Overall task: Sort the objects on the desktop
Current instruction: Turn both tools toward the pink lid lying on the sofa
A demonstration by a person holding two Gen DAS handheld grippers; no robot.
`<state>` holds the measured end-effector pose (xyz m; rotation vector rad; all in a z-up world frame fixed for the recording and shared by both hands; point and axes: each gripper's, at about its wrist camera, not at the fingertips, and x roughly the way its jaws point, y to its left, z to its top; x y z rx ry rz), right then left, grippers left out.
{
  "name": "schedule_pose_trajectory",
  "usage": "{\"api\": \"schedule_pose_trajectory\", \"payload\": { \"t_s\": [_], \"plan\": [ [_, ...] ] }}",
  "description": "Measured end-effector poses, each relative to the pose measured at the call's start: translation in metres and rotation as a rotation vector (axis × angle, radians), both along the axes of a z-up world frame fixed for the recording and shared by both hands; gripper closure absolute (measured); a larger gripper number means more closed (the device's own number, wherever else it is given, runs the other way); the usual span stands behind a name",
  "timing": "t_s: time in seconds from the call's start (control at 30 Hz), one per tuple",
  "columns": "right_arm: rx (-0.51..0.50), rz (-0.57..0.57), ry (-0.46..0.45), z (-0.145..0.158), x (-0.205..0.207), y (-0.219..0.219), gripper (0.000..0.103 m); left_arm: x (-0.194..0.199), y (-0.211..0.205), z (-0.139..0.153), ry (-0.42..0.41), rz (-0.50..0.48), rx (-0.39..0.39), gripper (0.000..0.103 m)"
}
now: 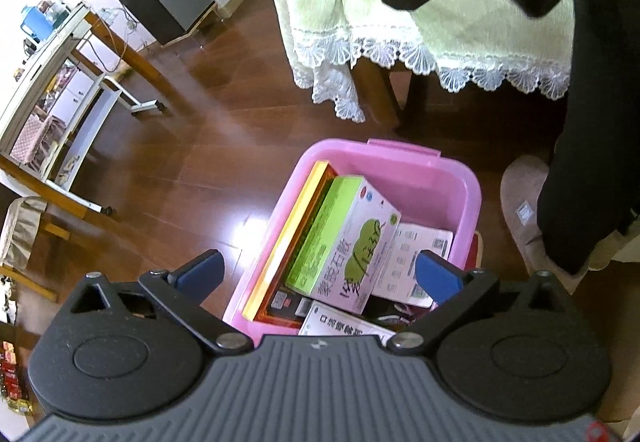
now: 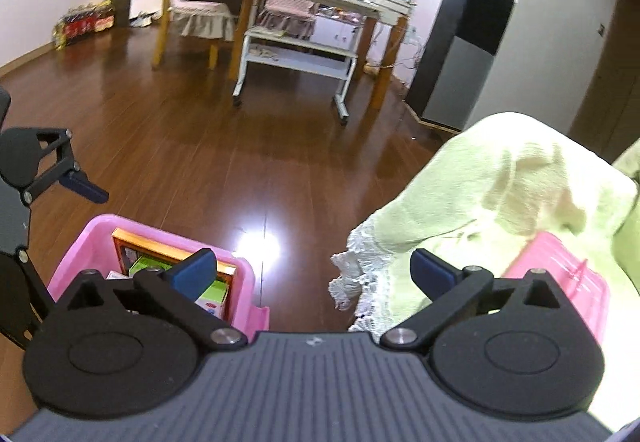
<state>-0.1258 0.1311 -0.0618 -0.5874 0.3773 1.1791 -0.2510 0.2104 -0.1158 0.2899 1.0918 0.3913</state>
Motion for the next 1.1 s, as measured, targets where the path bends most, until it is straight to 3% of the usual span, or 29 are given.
{"api": "schedule_pose_trajectory", "payload": {
  "t_s": [0.27, 0.53, 0.87, 1.1],
  "plan": [
    [0.045, -0.065, -0.004, 0.013, 0.013, -0.020, 0.001, 0.016, -0.002, 0.018, -0.035, -0.026, 0.009, 0.001],
    [0.103, -0.204, 0.042, 0.017, 0.044, -0.045, 0.001, 0.032, -0.006, 0.032, -0.067, -0.058, 0.016, 0.001],
    [0.148, -0.330, 0.028, 0.018, 0.086, -0.071, 0.001, 0.057, -0.009, 0.039, -0.106, -0.107, 0.009, 0.001],
    [0.139, -0.451, -0.018, 0.016, 0.121, -0.085, 0.001, 0.097, -0.021, 0.041, -0.138, -0.191, -0.002, 0.001]
  ]
}}
